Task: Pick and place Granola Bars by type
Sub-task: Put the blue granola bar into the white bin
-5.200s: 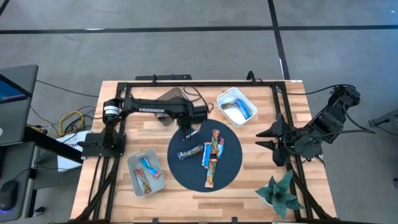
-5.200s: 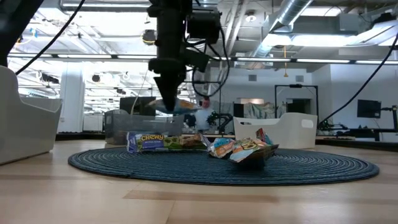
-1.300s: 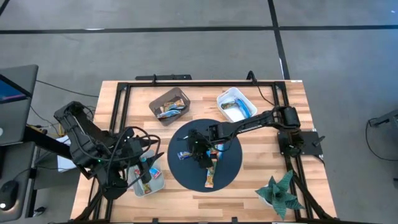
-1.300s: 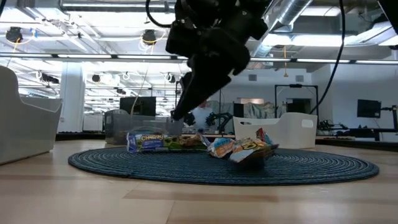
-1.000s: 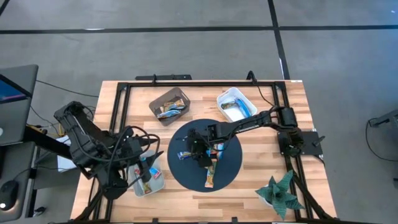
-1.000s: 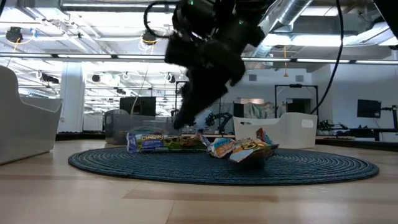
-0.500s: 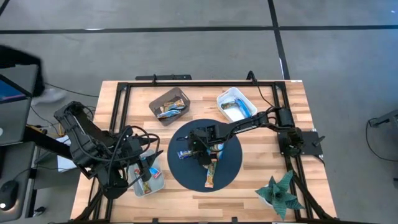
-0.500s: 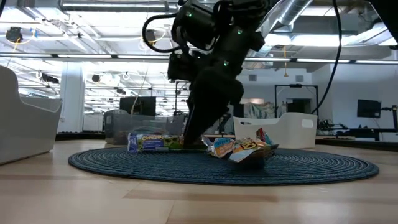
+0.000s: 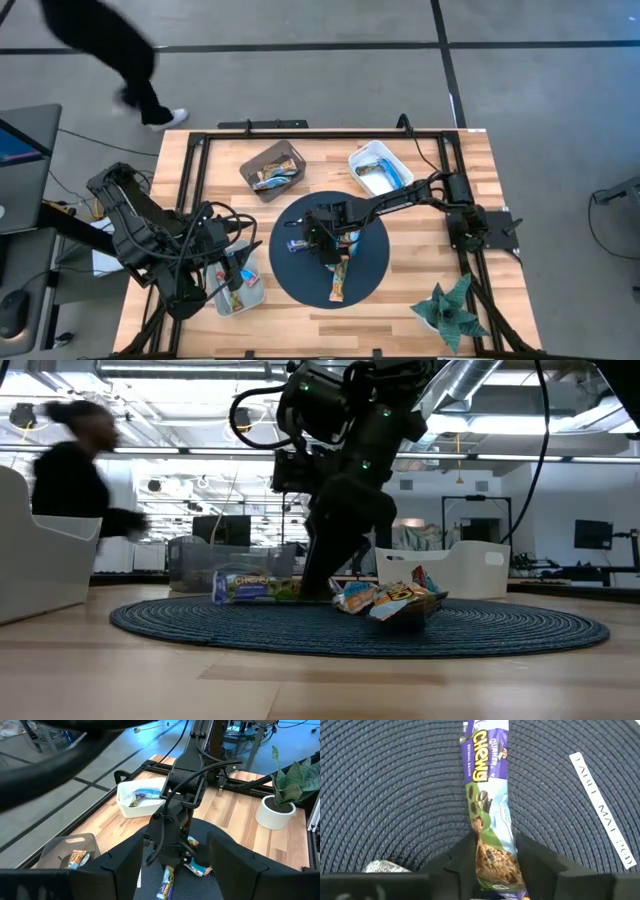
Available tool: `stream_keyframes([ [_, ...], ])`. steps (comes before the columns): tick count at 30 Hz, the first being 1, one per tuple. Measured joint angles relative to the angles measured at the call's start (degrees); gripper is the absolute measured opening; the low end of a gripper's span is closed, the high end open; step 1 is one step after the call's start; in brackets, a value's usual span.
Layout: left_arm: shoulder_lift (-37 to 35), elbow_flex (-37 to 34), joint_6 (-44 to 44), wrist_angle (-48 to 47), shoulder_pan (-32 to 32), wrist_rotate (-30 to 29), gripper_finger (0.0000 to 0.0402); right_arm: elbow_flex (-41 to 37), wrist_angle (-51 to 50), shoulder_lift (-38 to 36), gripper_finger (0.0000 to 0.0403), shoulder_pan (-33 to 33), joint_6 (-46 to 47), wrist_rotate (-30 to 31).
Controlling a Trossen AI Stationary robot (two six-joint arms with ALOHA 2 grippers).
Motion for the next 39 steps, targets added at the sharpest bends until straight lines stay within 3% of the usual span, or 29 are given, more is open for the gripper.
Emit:
stream_keyframes([
  [17,0.0,0.0,0.0,-0.4,0.0,0.2,0.0212,0.0,-0.3,-0.2,0.0010,-0.3,3.2,-0.2],
  [22,0.0,0.0,0.0,-0.4,0.0,0.2,0.0212,0.5,-0.9,-0.5,0.0006,-0.3,3.9,-1.2],
  [31,0.0,0.0,0.0,-0.9,0.0,0.2,0.0212,8.0,-7.5,-0.6,0.0004,-0.7,4.4,-2.2],
  [39,0.0,0.0,0.0,-1.3,0.0,0.3,0.0212,17.0,-22.4,-0.8,0.0004,-4.3,4.7,-1.6],
])
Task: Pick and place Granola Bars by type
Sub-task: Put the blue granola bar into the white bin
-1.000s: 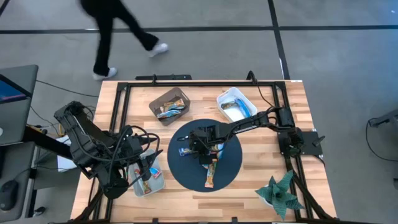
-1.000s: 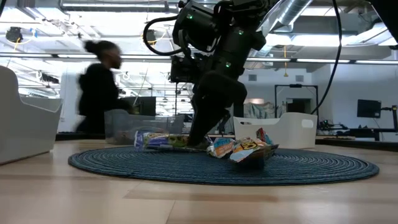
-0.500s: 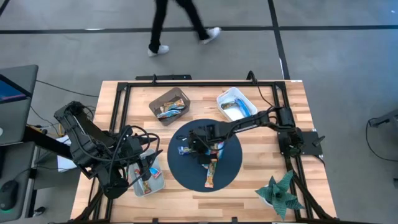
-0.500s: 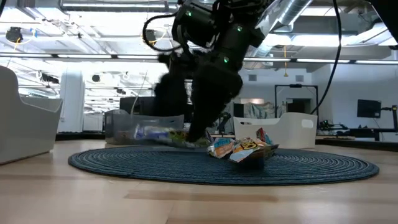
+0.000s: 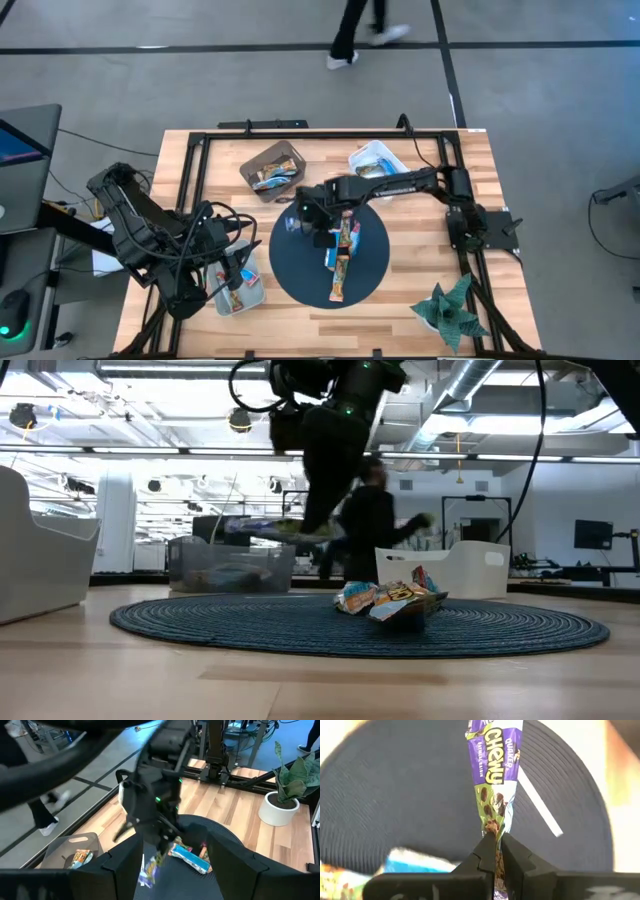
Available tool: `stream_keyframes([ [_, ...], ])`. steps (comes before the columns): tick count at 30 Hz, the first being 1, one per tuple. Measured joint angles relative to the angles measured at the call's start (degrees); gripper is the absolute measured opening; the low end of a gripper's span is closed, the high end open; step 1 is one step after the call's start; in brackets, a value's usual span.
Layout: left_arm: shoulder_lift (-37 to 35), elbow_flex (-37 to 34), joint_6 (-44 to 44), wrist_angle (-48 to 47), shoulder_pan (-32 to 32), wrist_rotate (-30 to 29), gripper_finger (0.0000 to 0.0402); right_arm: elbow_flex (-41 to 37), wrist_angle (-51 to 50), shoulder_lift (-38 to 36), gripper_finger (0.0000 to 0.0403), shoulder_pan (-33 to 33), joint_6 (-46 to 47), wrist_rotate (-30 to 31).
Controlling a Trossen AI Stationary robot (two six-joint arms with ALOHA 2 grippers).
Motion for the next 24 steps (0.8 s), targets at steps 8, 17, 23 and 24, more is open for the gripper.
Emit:
stream_keyframes([
  [8,0.0,0.0,0.0,-1.1,0.0,0.2,0.0212,1.9,-11.4,-6.7,0.0004,-6.2,-0.1,0.2],
  [17,0.0,0.0,0.0,-2.1,0.0,0.1,0.0212,-3.2,-17.0,-18.5,0.0004,-17.1,-1.4,3.3],
  [23,0.0,0.0,0.1,-2.6,0.0,-0.3,0.0212,-14.6,-13.0,-26.5,0.0004,-24.1,-0.7,3.1],
  [24,0.0,0.0,0.0,-2.7,0.0,-0.4,0.0212,-16.7,-11.8,-27.5,0.0004,-25.4,-0.2,3.1],
])
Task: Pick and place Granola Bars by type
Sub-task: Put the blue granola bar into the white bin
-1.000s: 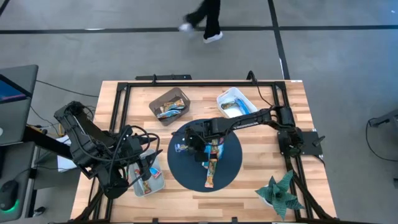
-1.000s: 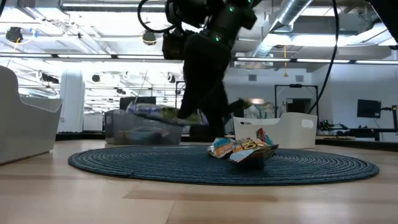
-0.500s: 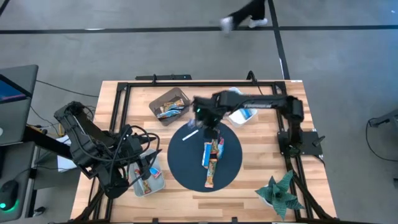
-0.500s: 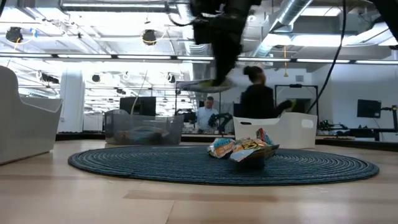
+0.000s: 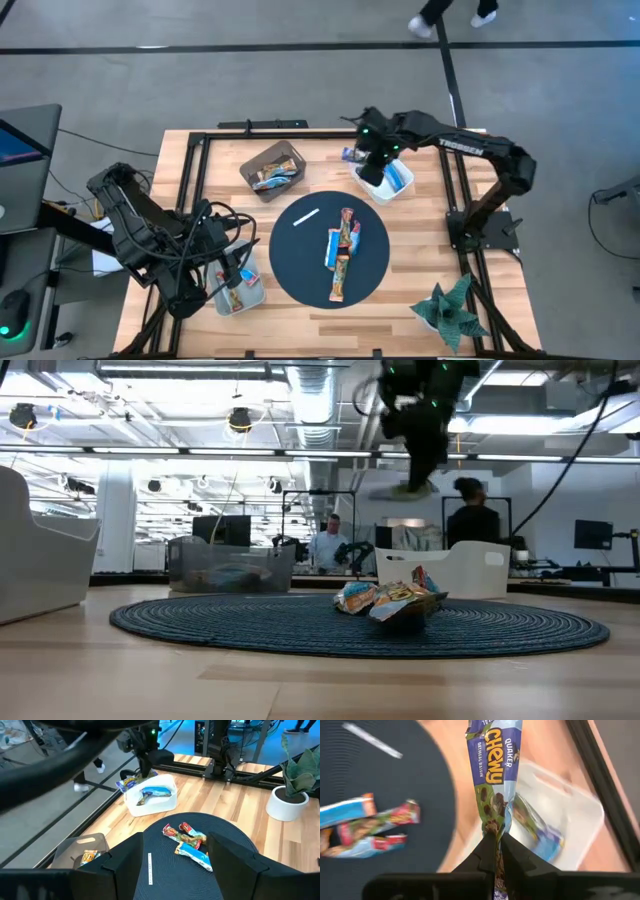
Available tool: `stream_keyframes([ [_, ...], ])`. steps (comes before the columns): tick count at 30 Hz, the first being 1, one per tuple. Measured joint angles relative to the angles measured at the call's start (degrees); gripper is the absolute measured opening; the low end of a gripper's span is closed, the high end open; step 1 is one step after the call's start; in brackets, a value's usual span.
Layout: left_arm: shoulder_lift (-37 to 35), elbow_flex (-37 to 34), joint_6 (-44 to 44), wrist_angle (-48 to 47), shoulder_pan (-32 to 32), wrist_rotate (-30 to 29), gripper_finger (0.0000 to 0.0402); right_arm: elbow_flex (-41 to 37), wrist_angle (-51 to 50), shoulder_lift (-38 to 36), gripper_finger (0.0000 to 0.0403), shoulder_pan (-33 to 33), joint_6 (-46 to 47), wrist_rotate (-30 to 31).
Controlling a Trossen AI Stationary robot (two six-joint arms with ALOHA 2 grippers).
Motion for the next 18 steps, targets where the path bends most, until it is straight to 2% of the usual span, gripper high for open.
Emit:
stream_keyframes([
  [7,0.0,0.0,-0.7,-0.7,0.0,-1.0,0.0212,-12.2,6.8,-3.4,0.0004,-6.1,6.6,-0.7],
  [14,0.0,0.0,-1.9,-0.7,0.0,-1.0,0.0212,-15.3,7.3,-1.8,0.0019,-7.0,10.2,-0.3],
  [18,0.0,0.0,-2.9,-0.7,0.0,-1.0,0.0212,-15.9,7.2,-1.8,0.0044,-7.2,10.8,0.5],
])
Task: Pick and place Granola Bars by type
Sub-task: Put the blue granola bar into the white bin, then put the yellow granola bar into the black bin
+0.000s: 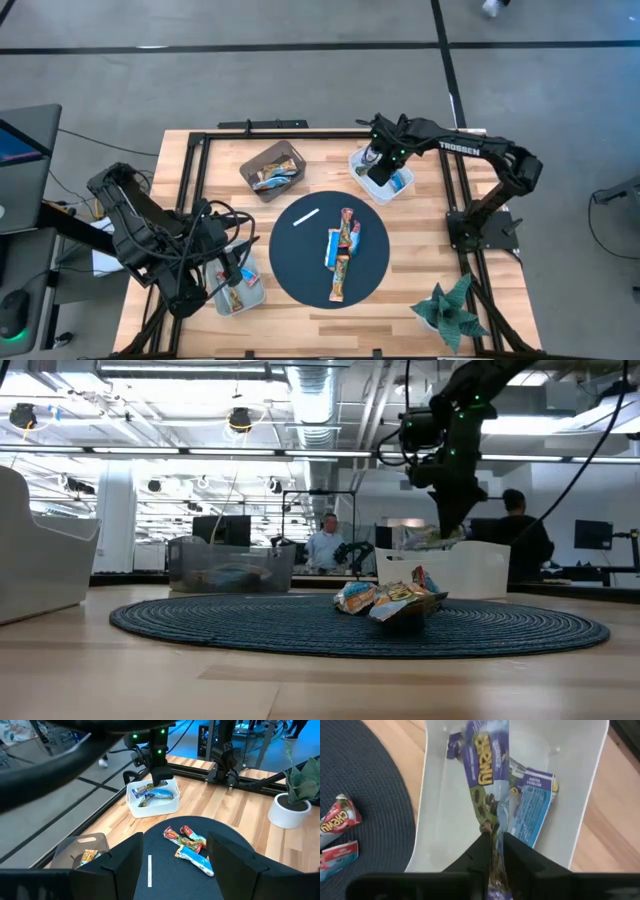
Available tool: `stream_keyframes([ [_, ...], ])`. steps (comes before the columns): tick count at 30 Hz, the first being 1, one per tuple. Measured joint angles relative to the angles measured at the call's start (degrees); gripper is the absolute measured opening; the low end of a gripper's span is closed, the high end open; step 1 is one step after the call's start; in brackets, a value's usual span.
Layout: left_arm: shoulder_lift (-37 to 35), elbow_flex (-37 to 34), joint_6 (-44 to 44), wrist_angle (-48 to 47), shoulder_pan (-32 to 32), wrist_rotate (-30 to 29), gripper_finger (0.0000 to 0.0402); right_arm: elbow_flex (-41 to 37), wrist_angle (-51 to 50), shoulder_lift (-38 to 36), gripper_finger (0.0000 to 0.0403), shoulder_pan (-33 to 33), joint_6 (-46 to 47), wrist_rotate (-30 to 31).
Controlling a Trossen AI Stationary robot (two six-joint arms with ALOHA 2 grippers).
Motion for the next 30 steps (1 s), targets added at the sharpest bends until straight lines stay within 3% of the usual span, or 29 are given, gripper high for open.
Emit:
stream_keyframes([
  [9,0.0,0.0,-0.7,0.0,0.0,0.0,0.0212,-0.4,-2.1,-0.3,0.0174,-1.3,0.1,-0.3],
  [14,0.0,0.0,-1.6,0.0,0.4,0.0,0.0212,-0.4,-1.1,-4.8,0.0234,0.8,-0.5,-0.4],
  [21,0.0,0.0,3.1,3.6,5.0,6.9,0.0212,-0.4,2.8,-16.7,0.0248,10.5,-3.0,-0.5],
  [30,5.3,0.0,29.2,16.7,15.5,22.3,0.0212,-0.4,3.7,-28.7,0.0248,25.8,0.8,-0.4],
])
